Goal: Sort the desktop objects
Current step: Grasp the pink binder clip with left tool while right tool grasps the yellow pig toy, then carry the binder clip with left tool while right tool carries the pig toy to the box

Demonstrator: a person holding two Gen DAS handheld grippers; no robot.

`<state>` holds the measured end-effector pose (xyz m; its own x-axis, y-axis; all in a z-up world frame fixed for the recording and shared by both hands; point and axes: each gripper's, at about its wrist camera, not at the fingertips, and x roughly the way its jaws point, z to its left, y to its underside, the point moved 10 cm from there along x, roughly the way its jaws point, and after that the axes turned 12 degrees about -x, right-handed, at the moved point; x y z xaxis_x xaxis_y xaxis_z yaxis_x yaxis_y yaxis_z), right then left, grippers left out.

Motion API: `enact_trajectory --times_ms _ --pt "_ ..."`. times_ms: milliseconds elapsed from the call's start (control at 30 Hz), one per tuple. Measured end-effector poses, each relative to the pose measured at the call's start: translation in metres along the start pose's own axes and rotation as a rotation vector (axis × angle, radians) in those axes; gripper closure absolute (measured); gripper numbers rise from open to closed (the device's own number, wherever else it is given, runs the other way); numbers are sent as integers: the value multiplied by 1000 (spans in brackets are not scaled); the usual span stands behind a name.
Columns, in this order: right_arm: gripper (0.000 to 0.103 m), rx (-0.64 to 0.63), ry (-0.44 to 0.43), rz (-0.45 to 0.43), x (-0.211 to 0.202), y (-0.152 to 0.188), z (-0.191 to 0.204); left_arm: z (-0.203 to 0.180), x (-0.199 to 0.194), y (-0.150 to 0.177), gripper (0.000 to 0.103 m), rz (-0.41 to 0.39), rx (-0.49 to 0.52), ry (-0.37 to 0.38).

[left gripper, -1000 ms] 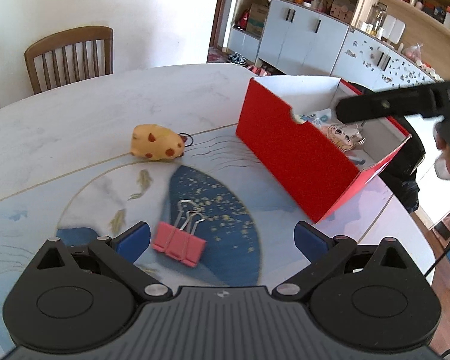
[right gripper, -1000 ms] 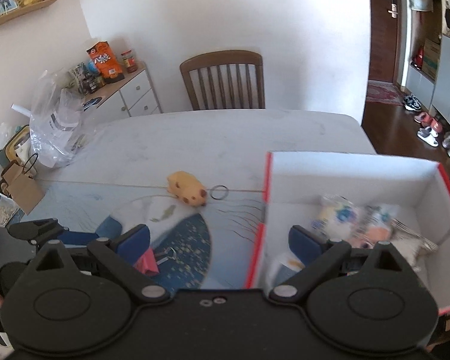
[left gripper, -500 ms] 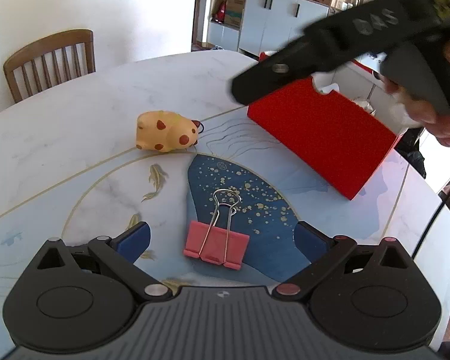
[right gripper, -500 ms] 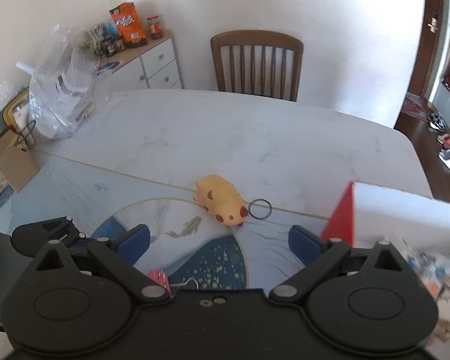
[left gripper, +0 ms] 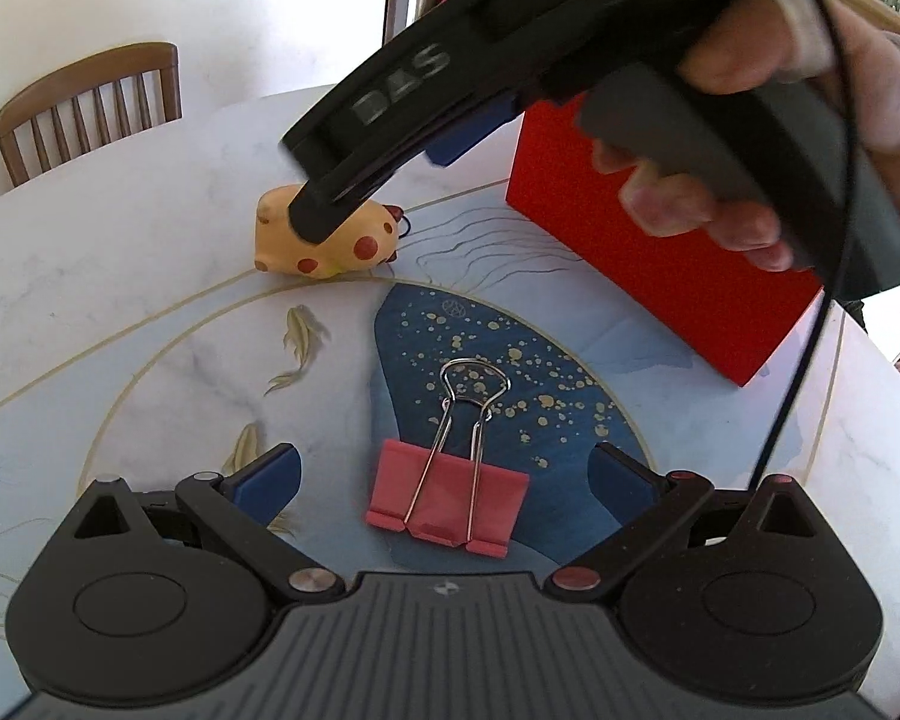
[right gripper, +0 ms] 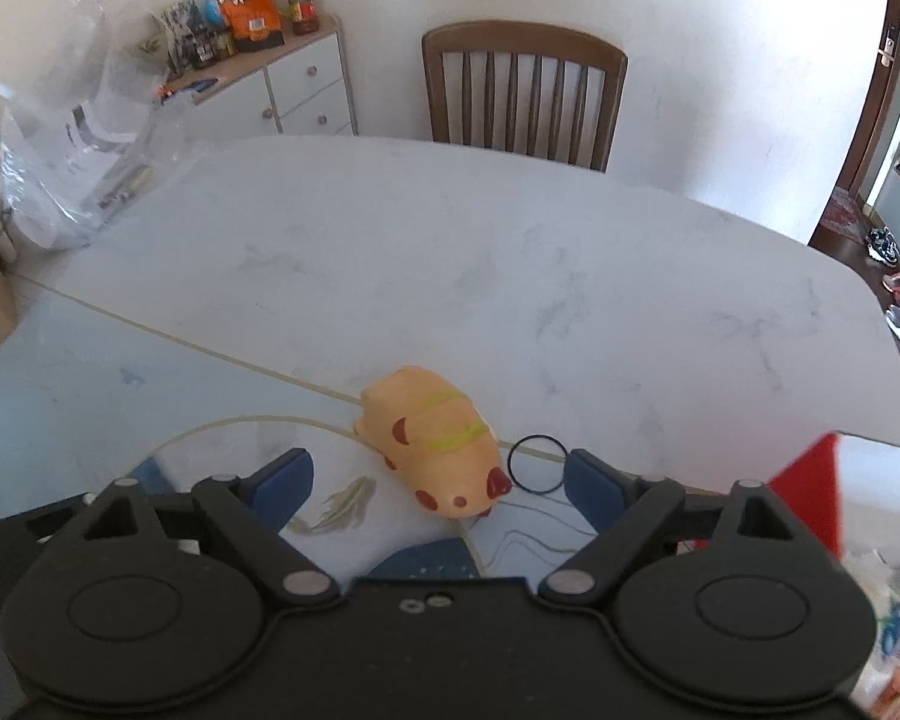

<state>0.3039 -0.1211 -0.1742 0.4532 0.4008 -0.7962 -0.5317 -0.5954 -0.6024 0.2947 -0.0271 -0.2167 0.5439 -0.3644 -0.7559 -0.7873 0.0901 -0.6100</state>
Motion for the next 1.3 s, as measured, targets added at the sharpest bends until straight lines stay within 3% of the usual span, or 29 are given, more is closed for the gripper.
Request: enact_trajectory --times_ms 233,533,600,733,800,900,967,1300 --pt "21 -16 10 38 25 3 1 3 5 3 2 -15 2 -4" --pt "35 -23 31 70 34 7 1 1 2 4 14 -34 15 5" --pt "41 -24 31 72 35 7 0 1 -1 4 32 -43 16 2" --pt "48 -29 23 74 35 8 2 2 -4 5 38 -48 12 -2" --pt "49 -39 30 73 35 8 3 2 -5 5 51 -50 8 1" --pt "53 -37 29 75 35 6 2 1 -6 6 51 -47 10 -4" --pt "62 -27 23 74 33 6 2 1 -6 6 51 -45 9 -7" --pt "64 25 32 55 12 8 0 -1 -10 8 52 -28 -23 -8"
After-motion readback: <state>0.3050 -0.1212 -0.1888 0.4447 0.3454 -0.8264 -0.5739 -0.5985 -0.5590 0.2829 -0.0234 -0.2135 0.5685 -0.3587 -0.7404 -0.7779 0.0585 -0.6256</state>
